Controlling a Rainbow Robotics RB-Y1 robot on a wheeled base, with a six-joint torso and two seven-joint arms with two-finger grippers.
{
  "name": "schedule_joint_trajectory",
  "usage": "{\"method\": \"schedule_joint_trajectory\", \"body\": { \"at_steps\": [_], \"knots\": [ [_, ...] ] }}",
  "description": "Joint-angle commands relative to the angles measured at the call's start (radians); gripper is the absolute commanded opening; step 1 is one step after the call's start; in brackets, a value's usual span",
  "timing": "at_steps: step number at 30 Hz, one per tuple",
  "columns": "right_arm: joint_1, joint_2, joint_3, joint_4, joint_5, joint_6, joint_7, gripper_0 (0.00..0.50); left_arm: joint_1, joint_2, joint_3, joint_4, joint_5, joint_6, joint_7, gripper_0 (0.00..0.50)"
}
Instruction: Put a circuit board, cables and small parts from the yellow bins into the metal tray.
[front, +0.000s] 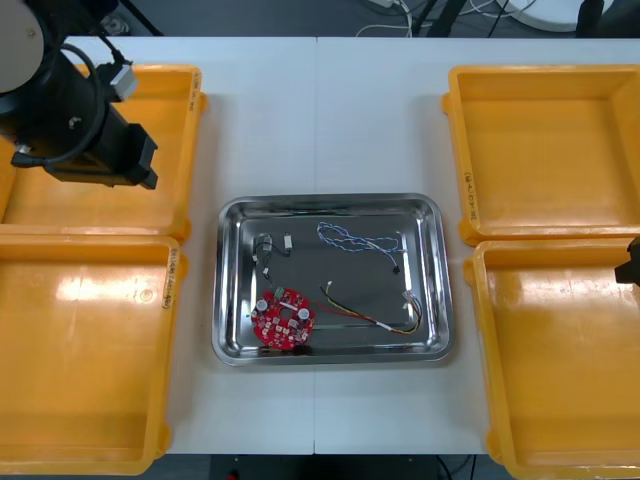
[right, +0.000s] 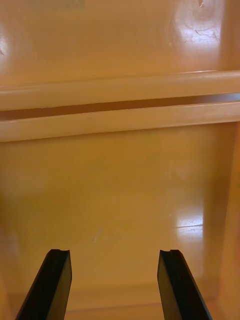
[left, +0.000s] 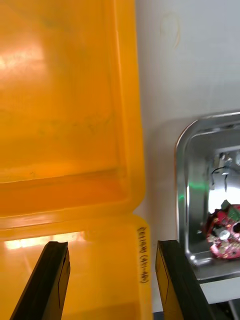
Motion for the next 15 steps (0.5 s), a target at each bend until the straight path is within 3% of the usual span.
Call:
{"method": "schedule_joint_trajectory", "body": {
  "at_steps": [1,15],
  "knots": [
    [0.010,-0.048,-0.036,-0.007,-0.005,0.006,0.022,0.500,0.090,0.065,0.088,-0.070,0.016,0.007,-0.034,0.500],
    [0.010,-0.048,-0.036,-0.007,-0.005,0.006,0.022,0.500,0.338,0.121,0.299,-0.122,0.019,0.006,-0.186,0.500]
  ]
}}
